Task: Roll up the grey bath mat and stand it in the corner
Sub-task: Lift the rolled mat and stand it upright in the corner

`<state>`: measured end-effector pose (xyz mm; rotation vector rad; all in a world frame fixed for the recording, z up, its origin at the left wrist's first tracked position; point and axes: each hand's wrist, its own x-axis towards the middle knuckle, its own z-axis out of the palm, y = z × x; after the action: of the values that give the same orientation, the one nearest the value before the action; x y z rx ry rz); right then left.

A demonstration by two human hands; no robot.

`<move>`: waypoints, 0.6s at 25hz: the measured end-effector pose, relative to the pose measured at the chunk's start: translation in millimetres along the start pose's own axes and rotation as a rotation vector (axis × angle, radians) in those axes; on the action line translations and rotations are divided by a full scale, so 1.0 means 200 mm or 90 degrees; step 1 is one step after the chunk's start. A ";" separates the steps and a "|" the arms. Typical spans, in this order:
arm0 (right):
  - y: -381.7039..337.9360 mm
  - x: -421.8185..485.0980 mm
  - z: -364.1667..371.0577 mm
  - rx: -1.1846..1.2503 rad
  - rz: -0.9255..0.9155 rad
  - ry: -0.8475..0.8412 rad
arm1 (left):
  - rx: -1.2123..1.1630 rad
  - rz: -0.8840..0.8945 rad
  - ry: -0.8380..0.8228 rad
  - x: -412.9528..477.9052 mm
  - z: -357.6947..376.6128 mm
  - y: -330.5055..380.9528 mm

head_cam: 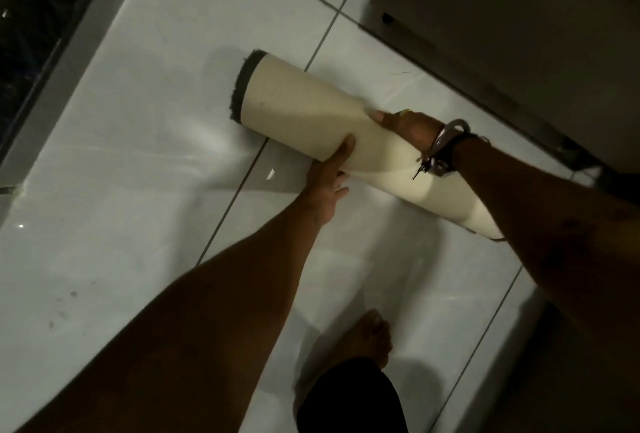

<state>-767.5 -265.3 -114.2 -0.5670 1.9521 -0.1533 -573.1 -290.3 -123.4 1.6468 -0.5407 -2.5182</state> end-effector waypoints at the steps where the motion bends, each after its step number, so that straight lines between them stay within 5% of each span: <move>1: -0.01 0.02 -0.04 0.044 0.019 -0.029 | -0.024 0.016 -0.022 0.01 0.02 0.03; 7: -0.08 -0.14 -0.02 0.148 -0.023 -0.129 | -0.115 0.070 -0.026 -0.22 0.02 0.17; 15: -0.83 -0.91 -0.15 0.273 -0.193 -0.183 | 0.183 0.223 -0.041 -1.11 -0.03 0.95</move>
<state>-678.6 -333.3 108.2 -0.5589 1.4877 -0.6300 -497.9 -411.6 131.4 1.3976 -1.1343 -2.3210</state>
